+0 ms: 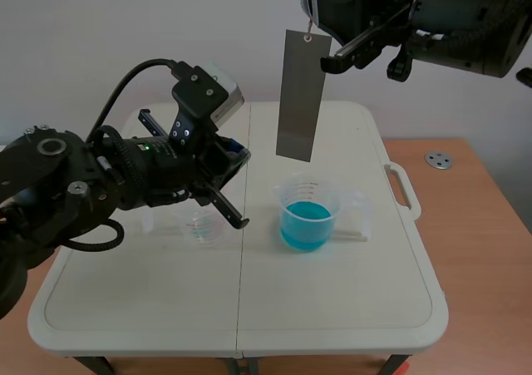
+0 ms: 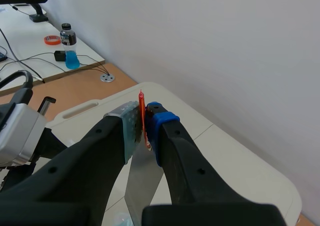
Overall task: Hold the metal plate by the orange handle, dip it into the blue solution, take it out and point at it, then put the plate back in the beaker on the left.
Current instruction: 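Raise the plate and point at it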
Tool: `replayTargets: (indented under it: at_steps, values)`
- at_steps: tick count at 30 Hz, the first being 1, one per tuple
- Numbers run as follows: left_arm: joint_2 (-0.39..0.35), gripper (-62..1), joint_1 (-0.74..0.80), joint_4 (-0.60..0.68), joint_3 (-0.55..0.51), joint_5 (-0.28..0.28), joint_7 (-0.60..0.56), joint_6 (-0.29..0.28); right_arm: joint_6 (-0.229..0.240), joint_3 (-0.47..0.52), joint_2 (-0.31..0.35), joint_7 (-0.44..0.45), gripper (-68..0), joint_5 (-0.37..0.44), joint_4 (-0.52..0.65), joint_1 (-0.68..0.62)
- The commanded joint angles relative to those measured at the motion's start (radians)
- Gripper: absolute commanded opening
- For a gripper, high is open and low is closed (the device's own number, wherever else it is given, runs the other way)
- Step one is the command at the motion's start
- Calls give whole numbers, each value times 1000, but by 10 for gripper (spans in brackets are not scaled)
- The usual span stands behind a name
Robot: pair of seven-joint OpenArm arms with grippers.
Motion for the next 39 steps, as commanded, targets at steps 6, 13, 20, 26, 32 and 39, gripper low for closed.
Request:
replayTargets:
  at_steps: [6,13,20,26,32,39]
  values:
    - [40,-593,-36,-22,-2,31,-17,4,7,2,2,12,-660,14,22,11]
    - [41,-593,-38,-24,-2,31,-16,4,7,2,2,12,-660,14,22,11]
    - [41,-593,-38,-24,-2,31,-16,4,7,2,2,12,-660,14,22,11]
    - [41,-593,-38,-24,-2,31,-16,4,7,2,2,12,-660,14,22,11]
    - [41,-593,-38,-24,-2,31,-16,4,7,2,2,12,-660,14,22,11]
    - [41,-593,-38,-24,-2,31,-16,4,7,2,2,12,-660,14,22,11]
